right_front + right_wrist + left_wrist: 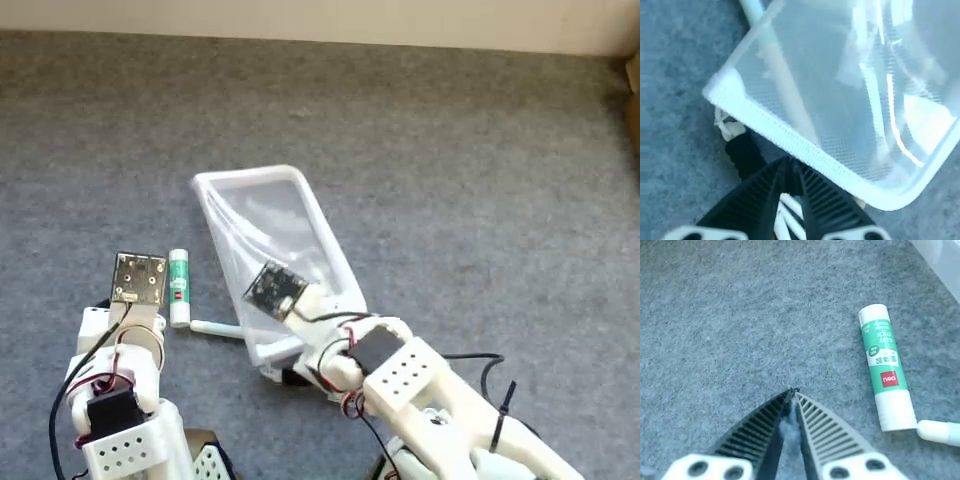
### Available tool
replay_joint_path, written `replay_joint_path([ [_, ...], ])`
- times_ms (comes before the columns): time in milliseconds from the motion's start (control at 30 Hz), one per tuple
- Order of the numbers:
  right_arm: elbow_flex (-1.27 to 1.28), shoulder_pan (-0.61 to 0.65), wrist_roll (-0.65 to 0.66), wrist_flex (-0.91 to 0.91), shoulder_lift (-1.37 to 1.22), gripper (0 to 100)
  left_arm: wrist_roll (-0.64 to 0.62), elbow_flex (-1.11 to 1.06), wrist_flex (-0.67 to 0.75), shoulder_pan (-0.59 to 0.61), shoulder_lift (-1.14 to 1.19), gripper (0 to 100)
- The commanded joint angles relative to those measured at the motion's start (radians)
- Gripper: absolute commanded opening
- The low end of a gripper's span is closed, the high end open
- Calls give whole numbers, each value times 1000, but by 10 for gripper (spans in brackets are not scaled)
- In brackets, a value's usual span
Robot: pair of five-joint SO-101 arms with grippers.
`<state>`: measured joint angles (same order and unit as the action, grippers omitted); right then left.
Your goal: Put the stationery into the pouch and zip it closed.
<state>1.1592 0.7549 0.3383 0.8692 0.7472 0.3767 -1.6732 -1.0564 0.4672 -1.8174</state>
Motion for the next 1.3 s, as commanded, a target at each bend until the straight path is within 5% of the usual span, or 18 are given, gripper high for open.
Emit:
replay_joint_path([
  [0, -62, -59, -2, -74, -38, 9, 0, -22, 18, 13, -5, 11],
  [433, -285, -21, -2, 269, -42, 156, 0, -22, 18, 13, -5, 11],
  [667, -286, 160, -6, 274, -45, 156, 0, -22, 18, 13, -5, 11],
  [1267, -147, 180, -6, 128, -47, 156, 0, -22, 17, 13, -5, 11],
])
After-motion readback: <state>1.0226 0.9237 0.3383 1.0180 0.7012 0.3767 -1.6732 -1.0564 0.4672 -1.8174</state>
